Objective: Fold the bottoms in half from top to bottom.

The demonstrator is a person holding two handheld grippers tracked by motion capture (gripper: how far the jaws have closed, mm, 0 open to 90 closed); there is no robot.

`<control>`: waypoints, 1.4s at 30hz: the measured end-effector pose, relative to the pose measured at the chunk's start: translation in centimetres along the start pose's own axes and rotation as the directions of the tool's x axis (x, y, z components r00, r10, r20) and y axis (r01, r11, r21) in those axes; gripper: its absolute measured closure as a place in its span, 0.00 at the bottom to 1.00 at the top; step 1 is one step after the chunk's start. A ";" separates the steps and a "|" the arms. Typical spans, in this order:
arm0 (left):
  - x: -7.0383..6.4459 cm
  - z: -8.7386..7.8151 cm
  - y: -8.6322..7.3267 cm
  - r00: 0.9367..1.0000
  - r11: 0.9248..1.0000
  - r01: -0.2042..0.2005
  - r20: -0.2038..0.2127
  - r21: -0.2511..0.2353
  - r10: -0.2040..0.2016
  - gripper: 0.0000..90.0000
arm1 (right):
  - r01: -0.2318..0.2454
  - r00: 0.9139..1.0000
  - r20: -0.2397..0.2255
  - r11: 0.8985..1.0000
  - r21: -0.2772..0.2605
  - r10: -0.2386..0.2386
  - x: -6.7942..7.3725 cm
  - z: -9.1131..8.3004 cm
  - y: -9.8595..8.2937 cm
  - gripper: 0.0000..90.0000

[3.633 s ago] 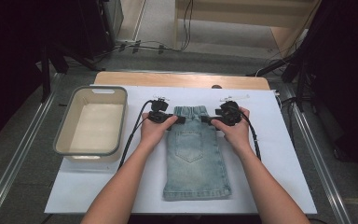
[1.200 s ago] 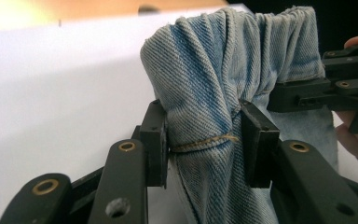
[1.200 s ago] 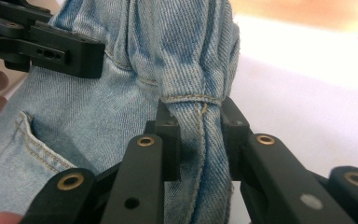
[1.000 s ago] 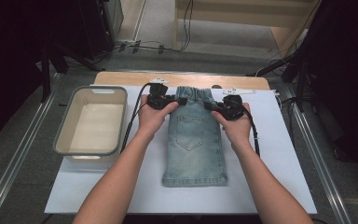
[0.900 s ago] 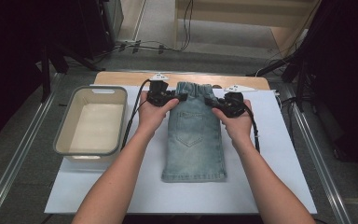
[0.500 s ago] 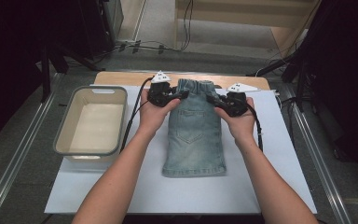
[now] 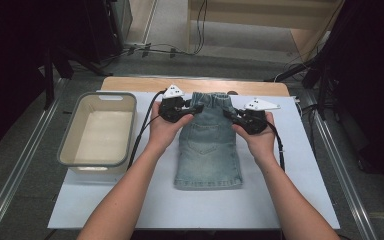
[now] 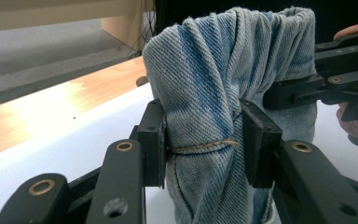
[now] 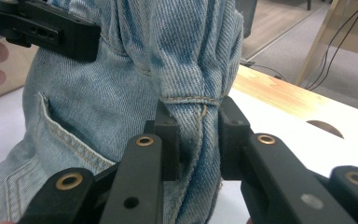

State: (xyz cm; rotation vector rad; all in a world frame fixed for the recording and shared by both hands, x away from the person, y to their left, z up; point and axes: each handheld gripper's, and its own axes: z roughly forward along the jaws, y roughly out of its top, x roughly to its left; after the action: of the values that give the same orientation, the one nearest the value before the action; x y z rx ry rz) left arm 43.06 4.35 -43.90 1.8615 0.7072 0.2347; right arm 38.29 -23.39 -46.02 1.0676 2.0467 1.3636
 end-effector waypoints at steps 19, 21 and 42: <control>-1.8 -1.5 -1.6 0.999 1.000 -0.021 0.046 -0.018 0.022 0.63 | 0.070 0.997 0.016 0.997 -0.039 -0.070 1.9 -1.9 -1.8 0.81; -2.1 -1.7 -1.8 0.998 0.999 -0.026 0.050 -0.019 0.027 0.63 | 0.066 0.998 0.013 0.997 -0.045 -0.066 2.1 -2.1 -2.0 0.81; -4.2 -2.9 -4.1 0.996 0.999 -0.053 0.078 -0.012 0.054 0.63 | 0.077 0.997 -0.007 0.995 -0.067 -0.078 4.0 -4.0 -4.8 0.80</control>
State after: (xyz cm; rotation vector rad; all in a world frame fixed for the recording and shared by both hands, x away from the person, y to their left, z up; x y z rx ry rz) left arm 36.83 5.24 -45.73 1.8714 0.6024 0.1985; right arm 31.38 -23.42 -48.57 0.9453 2.0131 1.3908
